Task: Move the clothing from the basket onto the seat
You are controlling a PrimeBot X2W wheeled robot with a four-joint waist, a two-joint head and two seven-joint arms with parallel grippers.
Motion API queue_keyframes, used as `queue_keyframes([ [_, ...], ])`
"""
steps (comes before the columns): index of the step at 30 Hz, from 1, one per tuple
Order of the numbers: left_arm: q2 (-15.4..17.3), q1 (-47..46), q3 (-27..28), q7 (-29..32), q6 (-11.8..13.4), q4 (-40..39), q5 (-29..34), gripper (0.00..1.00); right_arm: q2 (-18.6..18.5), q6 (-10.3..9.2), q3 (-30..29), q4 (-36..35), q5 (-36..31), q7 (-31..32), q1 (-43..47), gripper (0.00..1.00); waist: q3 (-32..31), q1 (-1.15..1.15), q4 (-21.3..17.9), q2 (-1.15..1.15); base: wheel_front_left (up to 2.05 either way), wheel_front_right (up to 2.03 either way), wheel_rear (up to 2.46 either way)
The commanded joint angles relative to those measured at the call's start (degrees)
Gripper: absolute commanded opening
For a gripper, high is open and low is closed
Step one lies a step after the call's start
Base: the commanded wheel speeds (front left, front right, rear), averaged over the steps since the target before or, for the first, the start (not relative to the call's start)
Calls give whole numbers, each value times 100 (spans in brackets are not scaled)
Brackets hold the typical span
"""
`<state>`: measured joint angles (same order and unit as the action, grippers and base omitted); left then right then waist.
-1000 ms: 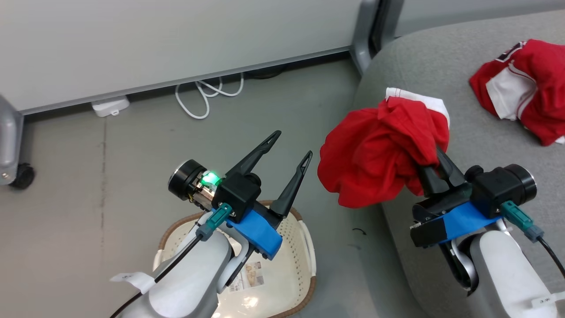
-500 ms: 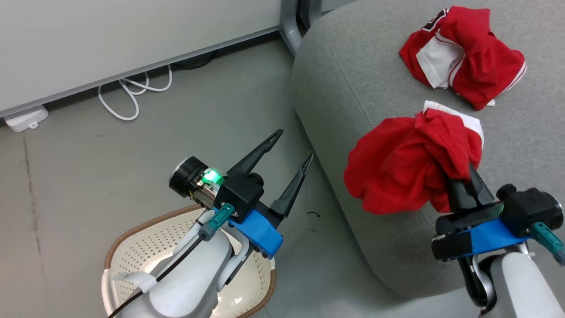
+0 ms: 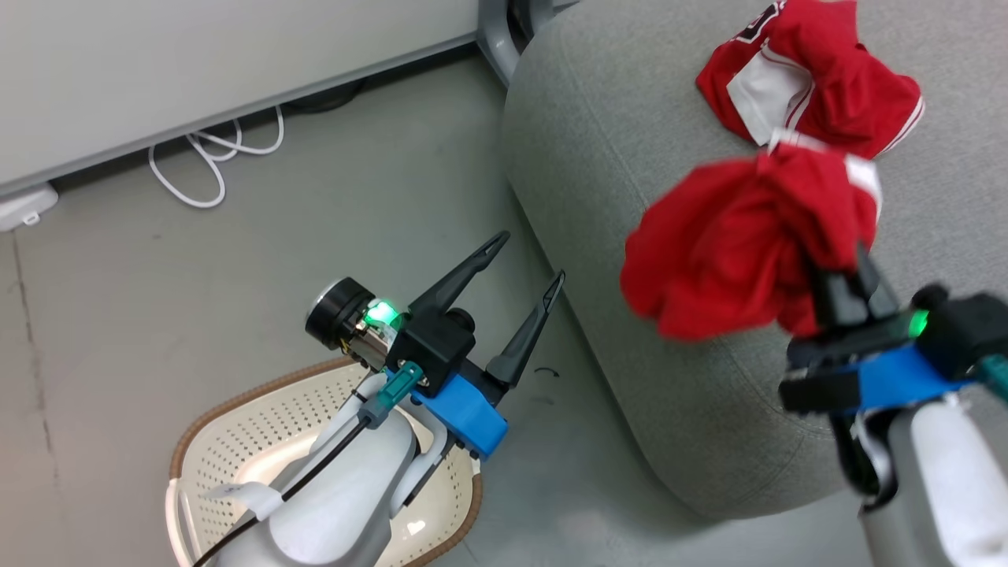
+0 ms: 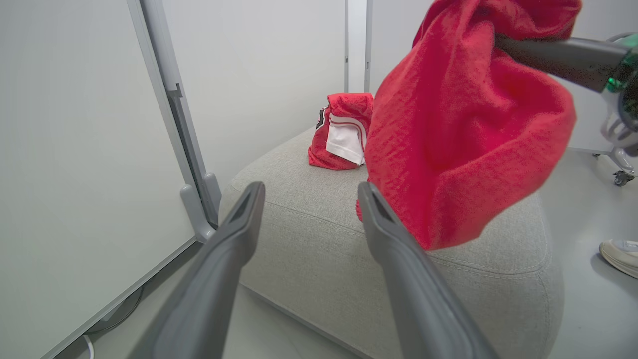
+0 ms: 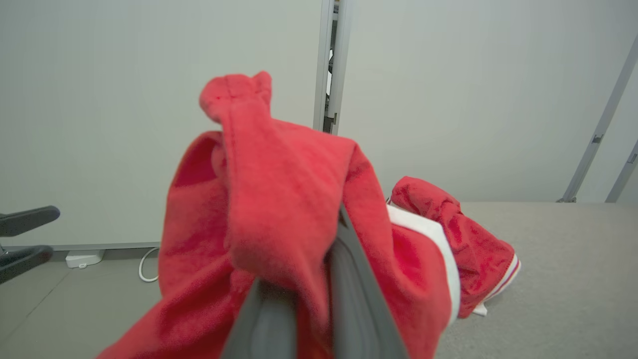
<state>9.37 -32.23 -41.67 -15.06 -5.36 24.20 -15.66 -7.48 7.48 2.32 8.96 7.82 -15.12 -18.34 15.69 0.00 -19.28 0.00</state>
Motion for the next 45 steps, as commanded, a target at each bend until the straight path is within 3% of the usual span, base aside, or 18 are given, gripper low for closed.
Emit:
queue_keyframes([
  [1, 37, -154, 27, -17, -2, -22, 41, 100, -87, 3, -64, -75, 27, -4, -297, 0, 125, 0, 47, 0, 0, 0, 0],
  [10, 114, -532, -36, 29, -11, -11, 193, 100, -588, 3, -635, -297, 86, -3, -1870, 0, 909, 0, 192, 0, 0, 0, 0],
  [16, 134, -894, -88, 99, -13, -58, 327, 100, -1139, 3, -1310, -198, 170, -3, -3027, 0, 1583, 0, 314, 0, 0, 0, 0],
  [26, -7, -1435, -225, 121, -26, -75, 473, 100, -2292, 3, -2089, 1052, 431, -2, -4050, 0, 2443, 0, 555, 0, 0, 0, 0],
  [31, -27, -1558, -263, 115, -8, -57, 517, 100, -2427, 3, -2274, 2102, 383, -3, -4100, 0, 2710, 0, 645, 0, 0, 0, 0],
  [37, 28, -1617, -288, 113, 24, -44, 515, 100, -2203, 3, -2373, 3267, 468, -3, -4157, 0, 2898, 0, 693, 0, 0, 0, 0],
  [42, 4, -1652, -318, 85, 27, -29, 489, 100, -2123, 3, -2256, 3868, 513, -2, -4122, 0, 2940, 0, 757, 0, 0, 0, 0],
  [45, -28, -1676, -323, 70, 40, 6, 470, 100, -2119, 3, -2268, 3846, 548, -3, -4078, 2, 2904, 0, 790, 0, 0, 0, 0],
])
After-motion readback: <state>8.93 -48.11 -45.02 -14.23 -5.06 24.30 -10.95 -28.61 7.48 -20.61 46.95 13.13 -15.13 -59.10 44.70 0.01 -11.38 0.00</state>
